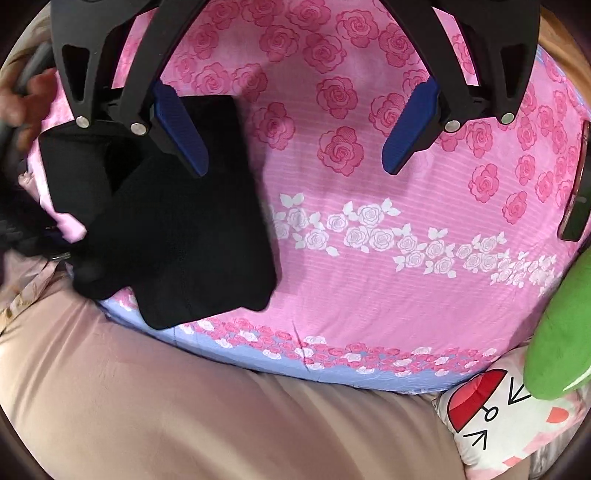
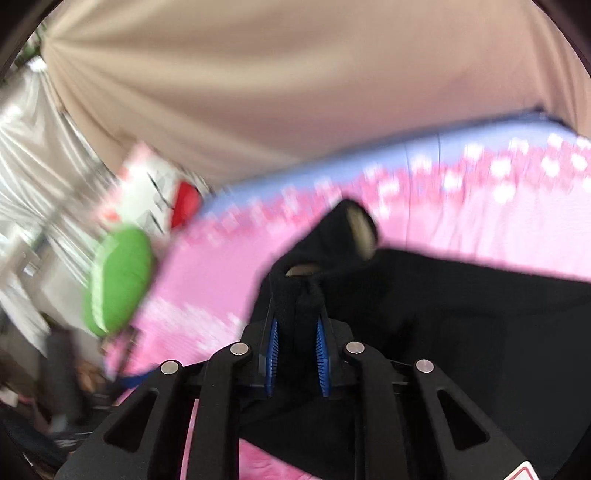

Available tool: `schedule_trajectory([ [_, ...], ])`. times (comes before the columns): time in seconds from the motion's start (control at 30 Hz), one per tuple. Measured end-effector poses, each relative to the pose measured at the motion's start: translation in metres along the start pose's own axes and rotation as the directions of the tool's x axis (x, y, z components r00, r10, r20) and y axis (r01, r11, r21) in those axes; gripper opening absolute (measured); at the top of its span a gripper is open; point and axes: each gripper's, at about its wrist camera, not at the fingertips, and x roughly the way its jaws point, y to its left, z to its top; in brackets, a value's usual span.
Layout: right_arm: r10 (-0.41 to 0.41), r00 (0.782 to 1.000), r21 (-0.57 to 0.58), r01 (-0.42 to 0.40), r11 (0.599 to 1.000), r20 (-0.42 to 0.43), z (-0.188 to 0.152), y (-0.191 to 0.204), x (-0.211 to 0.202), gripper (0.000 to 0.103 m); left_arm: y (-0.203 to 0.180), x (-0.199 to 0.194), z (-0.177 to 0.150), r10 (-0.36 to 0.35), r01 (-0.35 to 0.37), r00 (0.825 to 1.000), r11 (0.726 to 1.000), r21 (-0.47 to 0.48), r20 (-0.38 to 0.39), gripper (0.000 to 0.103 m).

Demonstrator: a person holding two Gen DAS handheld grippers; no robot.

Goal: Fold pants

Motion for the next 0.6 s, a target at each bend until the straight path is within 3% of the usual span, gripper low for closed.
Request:
schedule_trajectory([
  [0.1,-0.076,0.988,-0.013,0.079,0.997,0.135,0.006,-0.016,-0.074,0.015,-0.010,-0.005,0.002,-0.013,0.013,1.000,1.000,0.007,0.020,0.094],
  [0.2,-0.206,0.959,0.048,0.200,0.979,0.195,-0.006,-0.052,-0.128,0.016,-0.028,0.001,0.000,-0.044,0.044,0.999,0.998,0.037,0.002,0.094],
  [0.27,-0.358,0.917,0.114,0.342,0.933,0.174,-0.028,-0.090,-0.149,0.017,-0.047,0.010,-0.004,-0.065,0.066,0.998,0.996,0.062,-0.021,0.094],
  [0.33,-0.454,0.887,0.203,0.430,0.879,0.085,-0.055,-0.137,-0.148,0.017,-0.064,0.019,-0.009,-0.088,0.092,0.995,0.992,0.084,-0.047,0.094],
  [0.4,-0.463,0.886,0.267,0.445,0.855,0.005,-0.077,-0.173,-0.137,0.017,-0.084,0.029,-0.012,-0.115,0.123,0.990,0.987,0.103,-0.081,0.094],
  [0.43,-0.420,0.908,0.306,0.401,0.863,-0.004,-0.088,-0.187,-0.134,0.018,-0.091,0.033,-0.013,-0.125,0.135,0.988,0.985,0.107,-0.096,0.094],
  [0.5,-0.377,0.926,0.328,0.347,0.878,0.029,-0.092,-0.192,-0.137,0.019,-0.105,0.040,-0.016,-0.142,0.156,0.981,0.982,0.108,-0.129,0.094],
  [0.6,-0.380,0.925,0.303,0.353,0.885,0.031,-0.086,-0.187,-0.138,0.024,-0.123,0.051,-0.018,-0.188,0.206,0.967,0.974,0.090,-0.173,0.094],
])
